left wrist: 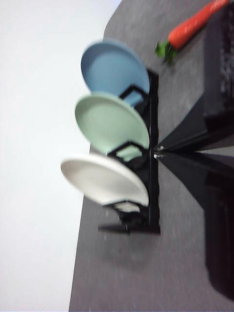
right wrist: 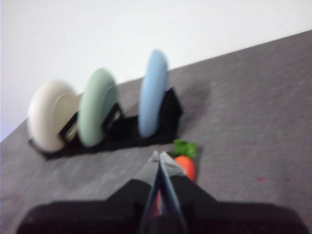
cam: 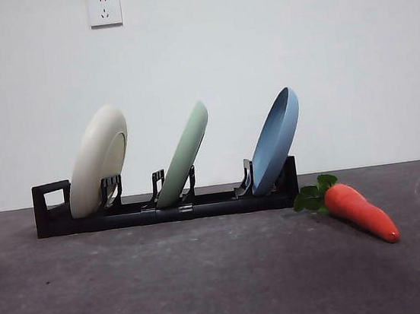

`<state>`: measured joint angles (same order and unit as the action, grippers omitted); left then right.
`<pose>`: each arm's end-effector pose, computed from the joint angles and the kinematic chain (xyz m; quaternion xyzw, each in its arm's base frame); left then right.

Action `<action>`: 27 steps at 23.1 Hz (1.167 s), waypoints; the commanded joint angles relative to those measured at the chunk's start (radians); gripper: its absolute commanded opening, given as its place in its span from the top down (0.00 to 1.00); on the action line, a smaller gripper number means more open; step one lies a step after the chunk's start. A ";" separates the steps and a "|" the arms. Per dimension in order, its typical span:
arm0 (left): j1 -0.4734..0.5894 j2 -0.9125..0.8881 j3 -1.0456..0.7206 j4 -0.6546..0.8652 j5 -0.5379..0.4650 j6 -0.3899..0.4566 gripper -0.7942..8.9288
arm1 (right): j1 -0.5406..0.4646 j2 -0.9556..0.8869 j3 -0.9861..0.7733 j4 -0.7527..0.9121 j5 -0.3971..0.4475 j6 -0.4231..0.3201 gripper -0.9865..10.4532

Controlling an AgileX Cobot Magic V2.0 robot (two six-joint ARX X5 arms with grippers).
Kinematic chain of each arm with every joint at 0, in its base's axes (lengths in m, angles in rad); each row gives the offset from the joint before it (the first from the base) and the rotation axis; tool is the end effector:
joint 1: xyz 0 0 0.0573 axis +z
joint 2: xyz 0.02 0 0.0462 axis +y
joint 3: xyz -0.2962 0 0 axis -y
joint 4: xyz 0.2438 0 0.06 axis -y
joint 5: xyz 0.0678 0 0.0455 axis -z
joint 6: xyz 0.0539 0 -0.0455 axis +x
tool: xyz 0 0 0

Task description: Take the green plate from the plate rack,put the plate on the table,take the carrot from the table,put the carrot in the plate

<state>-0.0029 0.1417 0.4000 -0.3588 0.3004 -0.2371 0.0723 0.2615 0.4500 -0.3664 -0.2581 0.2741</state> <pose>0.0658 -0.0161 0.2536 -0.1242 0.0672 -0.1439 0.9795 0.0789 0.0195 0.2635 0.1424 0.1100 0.1502 0.9721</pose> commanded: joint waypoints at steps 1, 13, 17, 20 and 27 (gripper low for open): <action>0.003 0.058 0.076 -0.043 0.060 0.005 0.92 | 0.002 0.084 0.125 -0.108 -0.077 -0.097 0.92; 0.002 0.286 0.414 -0.331 0.311 0.151 0.93 | 0.003 0.383 0.533 -0.607 -0.282 -0.372 0.92; 0.003 0.326 0.501 -0.435 0.356 0.211 0.93 | 0.003 0.423 0.576 -0.701 -0.299 -0.426 0.92; 0.003 0.338 0.535 -0.479 0.357 0.219 0.92 | 0.004 0.426 0.576 -0.712 -0.293 -0.425 0.91; 0.003 0.340 0.537 -0.481 0.356 0.208 0.39 | 0.004 0.426 0.576 -0.713 -0.293 -0.369 0.28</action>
<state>-0.0029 0.4824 0.9348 -0.8436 0.6510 -0.0368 0.0727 0.6880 1.0233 -1.0821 -0.5503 -0.1024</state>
